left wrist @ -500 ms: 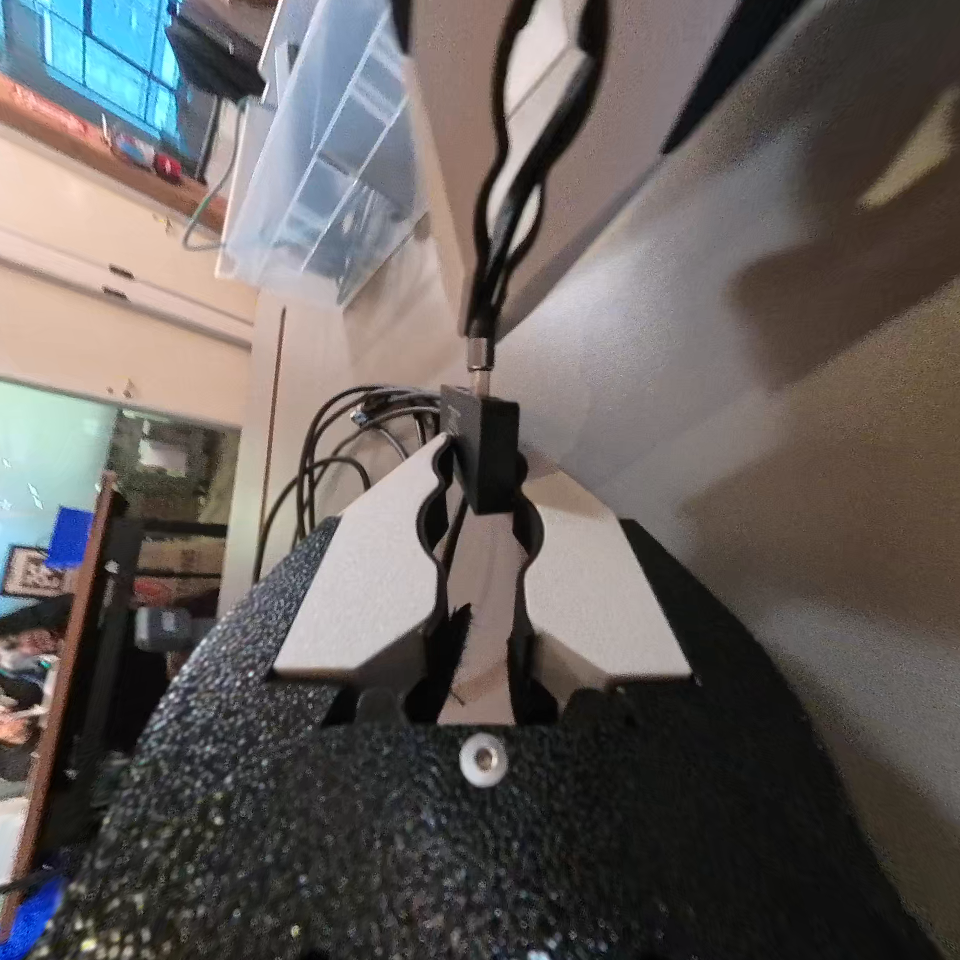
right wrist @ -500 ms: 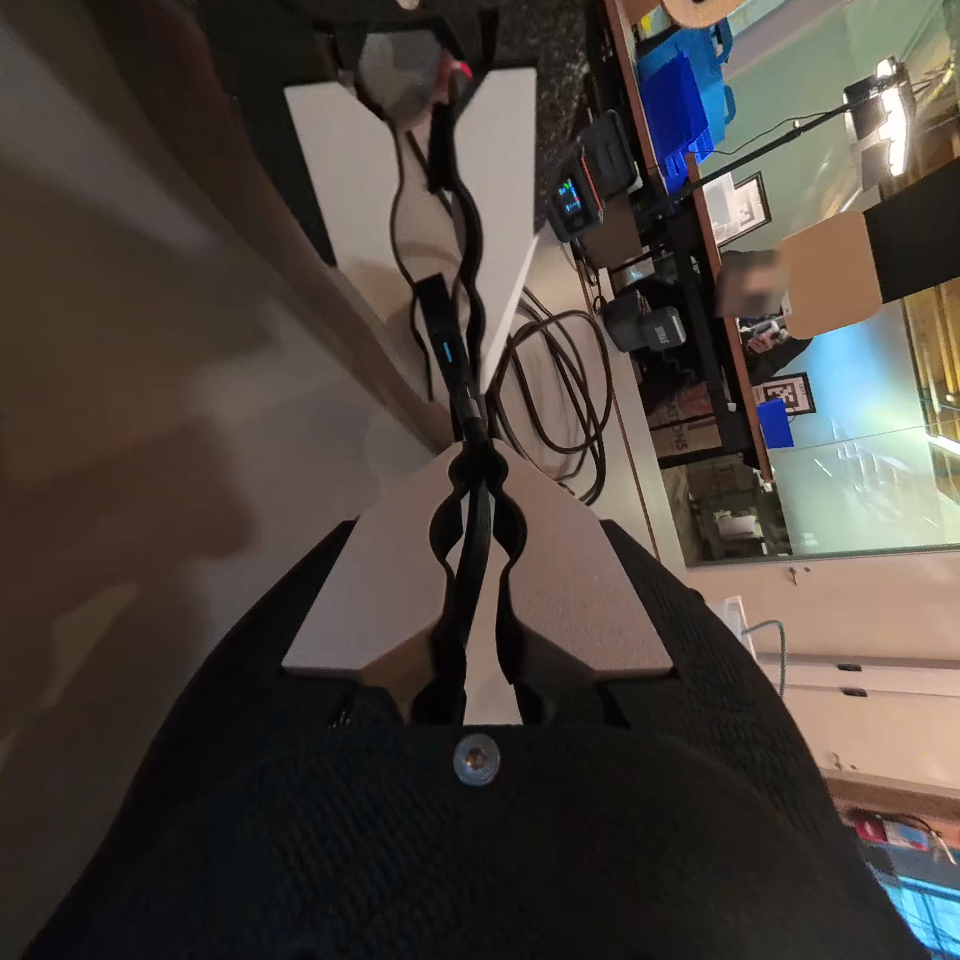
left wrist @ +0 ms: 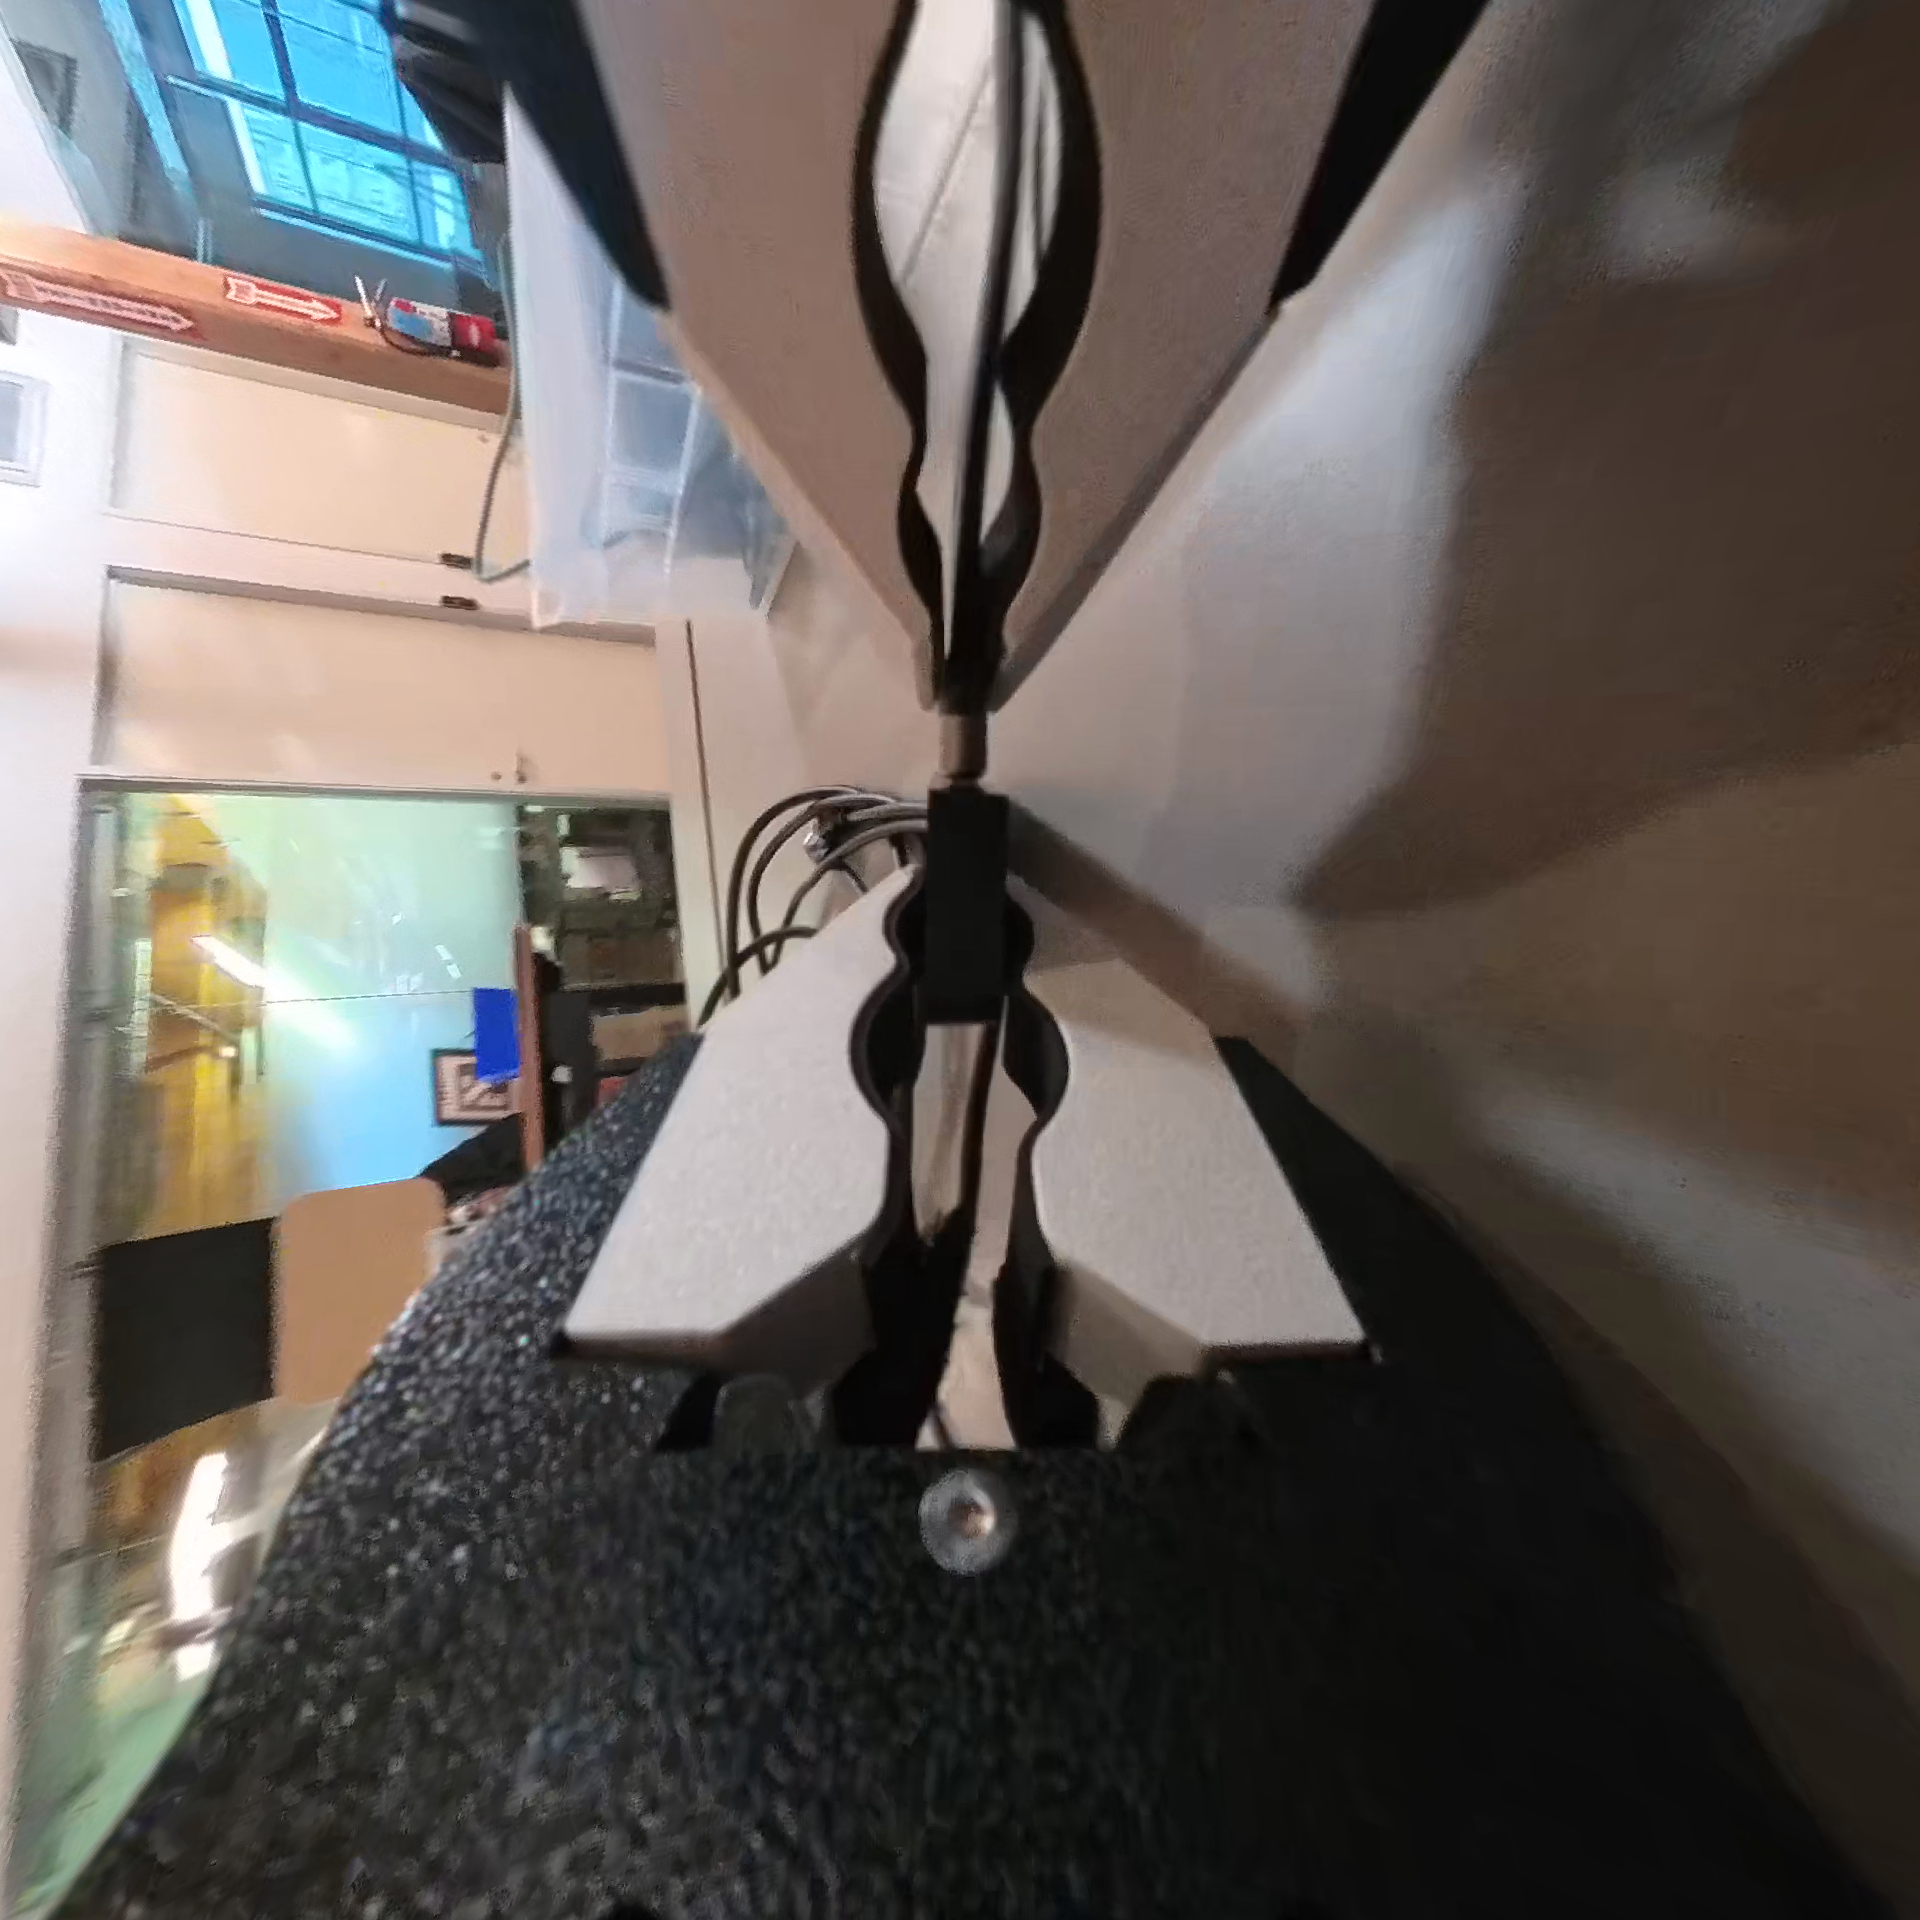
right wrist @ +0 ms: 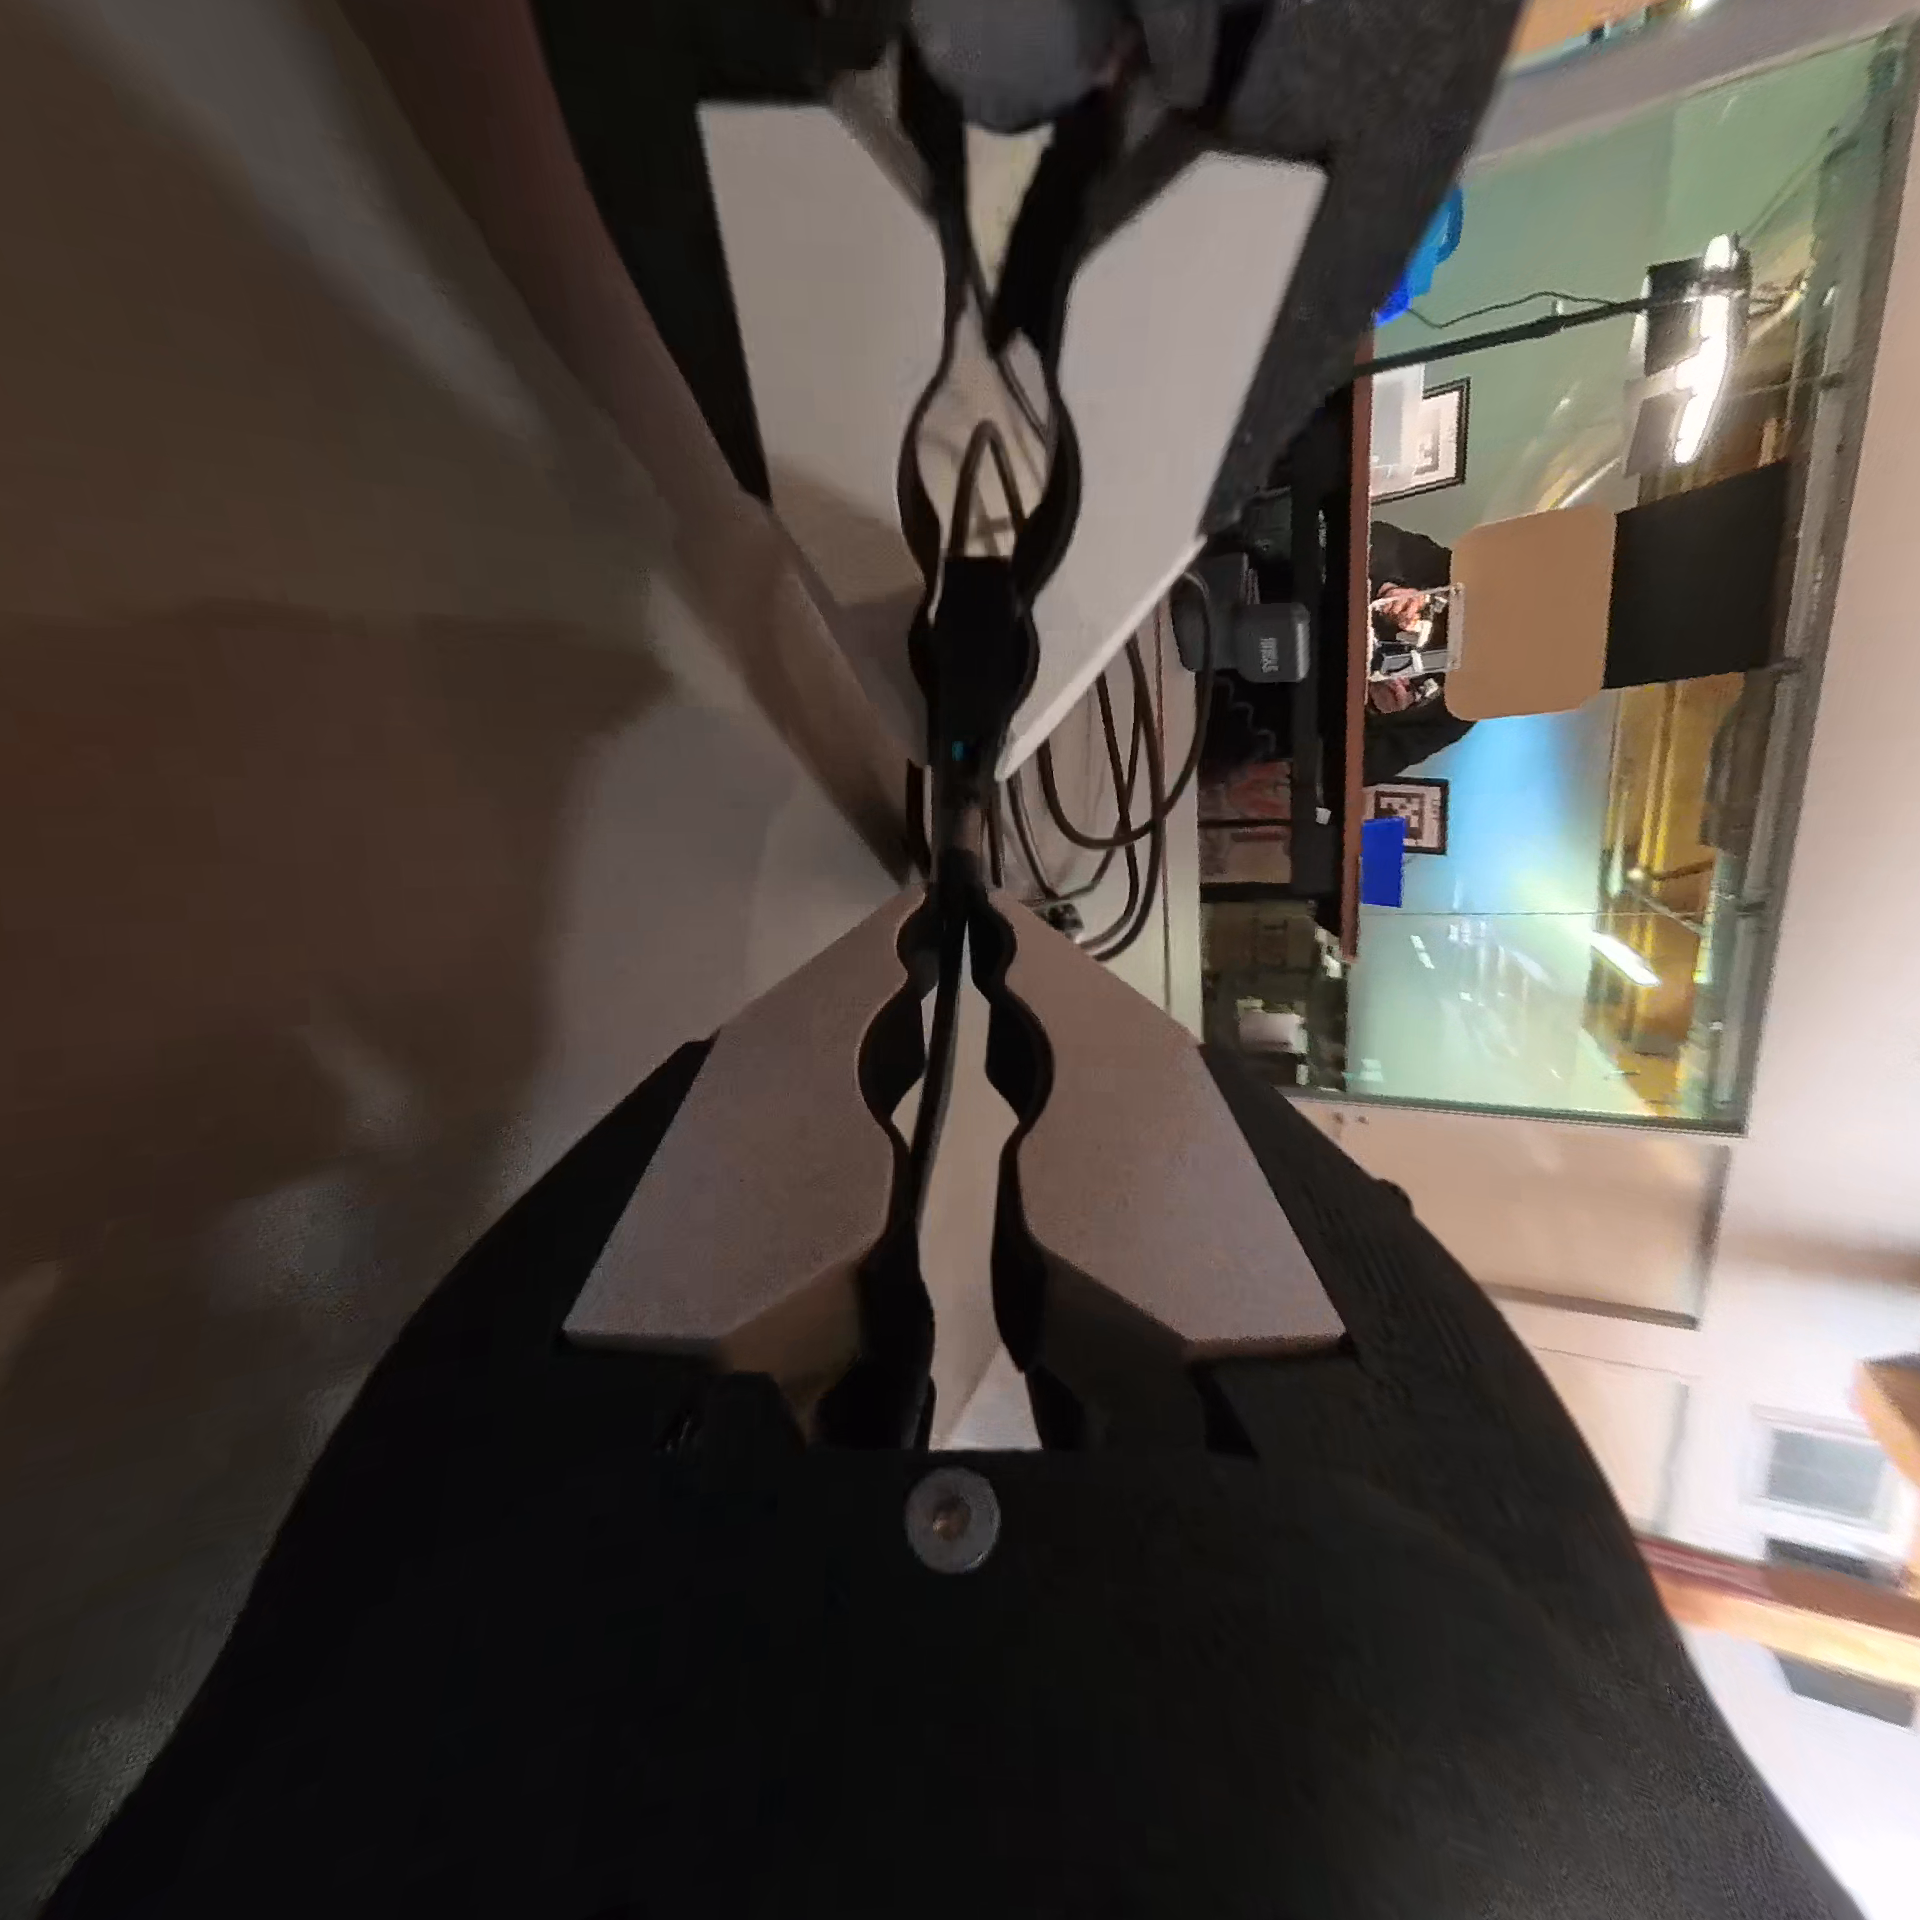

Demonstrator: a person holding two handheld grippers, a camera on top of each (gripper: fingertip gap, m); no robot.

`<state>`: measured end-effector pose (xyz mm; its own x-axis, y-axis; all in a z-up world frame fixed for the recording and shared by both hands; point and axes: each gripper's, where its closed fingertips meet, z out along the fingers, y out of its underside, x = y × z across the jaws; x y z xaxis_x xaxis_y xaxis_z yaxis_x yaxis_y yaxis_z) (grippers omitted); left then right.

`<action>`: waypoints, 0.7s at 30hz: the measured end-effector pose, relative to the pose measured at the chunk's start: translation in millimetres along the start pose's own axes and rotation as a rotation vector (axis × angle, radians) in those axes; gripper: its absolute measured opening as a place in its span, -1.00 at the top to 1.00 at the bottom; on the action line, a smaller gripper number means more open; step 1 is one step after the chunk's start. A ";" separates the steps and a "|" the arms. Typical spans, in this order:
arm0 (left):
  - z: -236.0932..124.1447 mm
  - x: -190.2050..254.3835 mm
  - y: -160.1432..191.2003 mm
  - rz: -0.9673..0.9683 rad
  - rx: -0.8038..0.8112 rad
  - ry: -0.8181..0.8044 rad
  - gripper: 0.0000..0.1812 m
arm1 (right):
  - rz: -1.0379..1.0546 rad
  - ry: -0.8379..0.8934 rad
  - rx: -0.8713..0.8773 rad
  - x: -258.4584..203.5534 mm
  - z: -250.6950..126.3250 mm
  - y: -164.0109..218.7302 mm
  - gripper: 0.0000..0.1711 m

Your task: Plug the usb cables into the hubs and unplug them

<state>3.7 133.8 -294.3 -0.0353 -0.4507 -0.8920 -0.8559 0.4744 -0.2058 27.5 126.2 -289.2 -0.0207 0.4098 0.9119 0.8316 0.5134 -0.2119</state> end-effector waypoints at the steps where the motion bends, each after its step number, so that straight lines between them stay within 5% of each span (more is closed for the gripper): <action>1: -0.2 0.3 0.4 0.013 -0.006 -0.006 0.92 | -0.029 0.004 -0.006 -1.1 0.1 -0.1 0.98; 10: -3.4 -3.5 7.6 -0.053 0.067 0.033 0.91 | 0.244 -0.040 0.120 3.3 5.2 -7.5 0.95; 16: -18.2 -10.6 13.5 -0.115 0.193 0.060 0.91 | 0.551 -0.150 0.320 32.0 -14.6 -19.1 0.61; 21: -15.9 -27.6 17.0 -0.134 0.205 -0.032 0.91 | 0.810 -0.336 0.279 52.0 -5.0 -7.4 0.37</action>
<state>-18.2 142.3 -266.8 0.0901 -0.4972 -0.8629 -0.7294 0.5570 -0.3971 23.0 139.9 -238.5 0.3135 0.8987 0.3068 0.4994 0.1188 -0.8582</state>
